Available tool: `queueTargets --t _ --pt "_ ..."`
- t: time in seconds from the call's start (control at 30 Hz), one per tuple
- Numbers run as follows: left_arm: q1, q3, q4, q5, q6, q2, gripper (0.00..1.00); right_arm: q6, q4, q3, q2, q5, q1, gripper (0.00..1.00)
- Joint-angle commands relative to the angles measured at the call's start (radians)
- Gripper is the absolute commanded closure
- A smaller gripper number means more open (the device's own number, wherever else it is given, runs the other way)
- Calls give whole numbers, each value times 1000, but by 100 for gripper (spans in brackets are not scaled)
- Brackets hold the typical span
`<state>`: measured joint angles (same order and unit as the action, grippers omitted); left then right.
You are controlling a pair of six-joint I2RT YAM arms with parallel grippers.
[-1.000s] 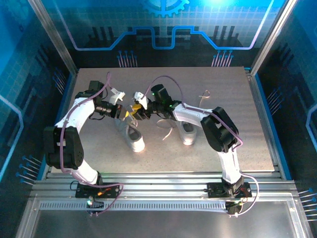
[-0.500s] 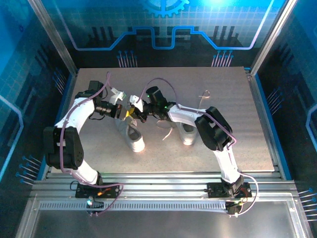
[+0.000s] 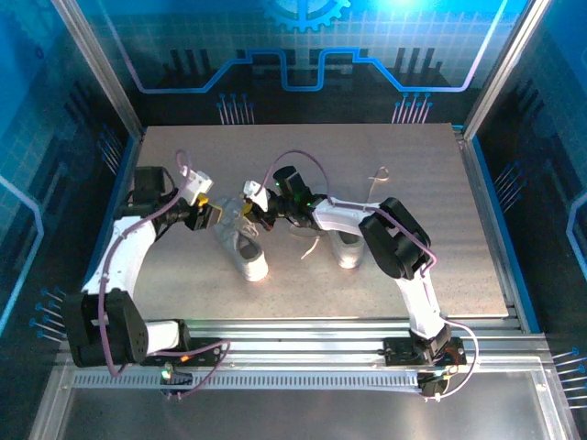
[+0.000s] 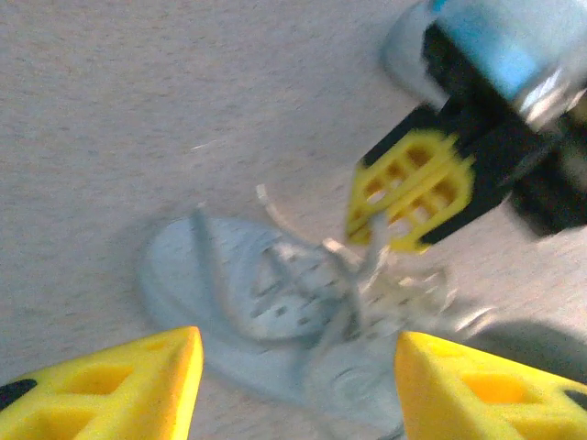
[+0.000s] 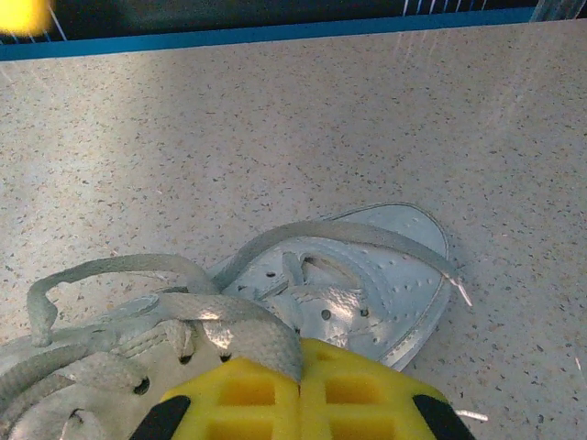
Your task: Tie the shoes
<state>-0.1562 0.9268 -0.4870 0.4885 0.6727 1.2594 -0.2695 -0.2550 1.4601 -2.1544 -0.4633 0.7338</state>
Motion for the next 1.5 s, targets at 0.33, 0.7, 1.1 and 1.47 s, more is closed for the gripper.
queueTargets --t 0.33,0.7,1.1,1.47 --pt "-20 -11 61 -54 560 135 45 54 18 19 11 -27 -34 100" --pt "65 -28 180 -170 758 245 46 57 55 34 2 -57 -40 100" --pt "145 -31 194 -211 812 345 57 43 93 40 -1 -57 -35 100" --pt "145 -87 197 -349 736 197 100 81 113 37 56 -12 -48 100"
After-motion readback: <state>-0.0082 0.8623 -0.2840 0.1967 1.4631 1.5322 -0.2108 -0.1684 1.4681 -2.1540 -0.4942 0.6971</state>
